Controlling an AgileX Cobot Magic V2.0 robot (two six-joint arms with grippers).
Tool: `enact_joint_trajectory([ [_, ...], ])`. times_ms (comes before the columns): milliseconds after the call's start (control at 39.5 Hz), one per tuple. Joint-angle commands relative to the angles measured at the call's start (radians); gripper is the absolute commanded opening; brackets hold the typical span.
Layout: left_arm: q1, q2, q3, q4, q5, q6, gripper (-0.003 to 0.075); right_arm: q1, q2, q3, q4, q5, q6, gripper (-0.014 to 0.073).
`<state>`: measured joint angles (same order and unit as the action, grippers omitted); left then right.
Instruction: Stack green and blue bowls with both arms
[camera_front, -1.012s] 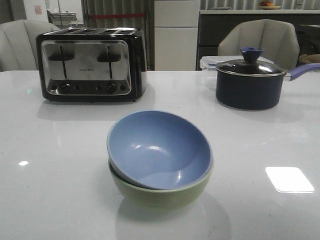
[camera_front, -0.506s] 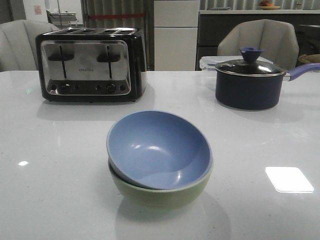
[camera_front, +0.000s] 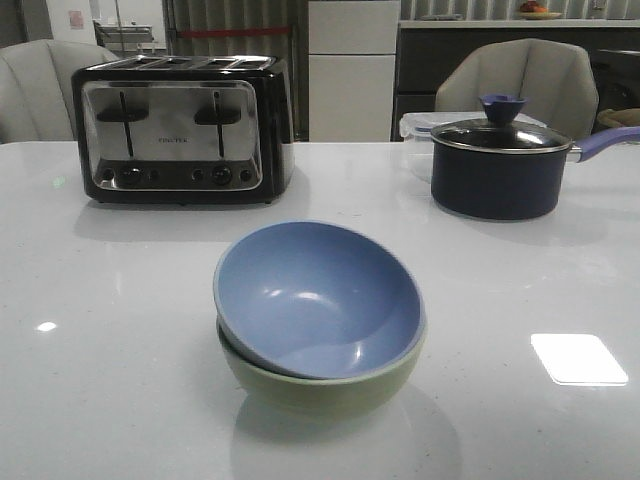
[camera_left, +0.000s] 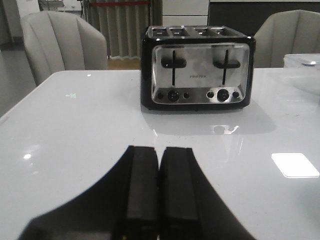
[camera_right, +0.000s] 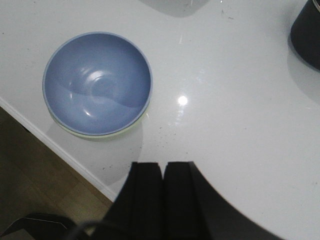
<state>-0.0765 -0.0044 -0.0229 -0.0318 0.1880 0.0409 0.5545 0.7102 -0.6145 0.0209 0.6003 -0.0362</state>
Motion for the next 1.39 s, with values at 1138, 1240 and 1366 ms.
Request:
enact_joint_trajectory([
  [1138, 0.004, -0.021, 0.03, 0.032, -0.216, -0.05, 0.0093, 0.0, -0.005, -0.025, -0.005, -0.065, -0.01, 0.0057],
  [1240, 0.004, -0.021, 0.03, 0.032, -0.216, -0.05, 0.0093, 0.0, -0.005, -0.025, -0.005, -0.065, -0.01, 0.0057],
  [1366, 0.004, -0.021, 0.03, 0.032, -0.216, -0.05, 0.0093, 0.0, -0.005, -0.025, -0.005, -0.065, -0.01, 0.0057],
])
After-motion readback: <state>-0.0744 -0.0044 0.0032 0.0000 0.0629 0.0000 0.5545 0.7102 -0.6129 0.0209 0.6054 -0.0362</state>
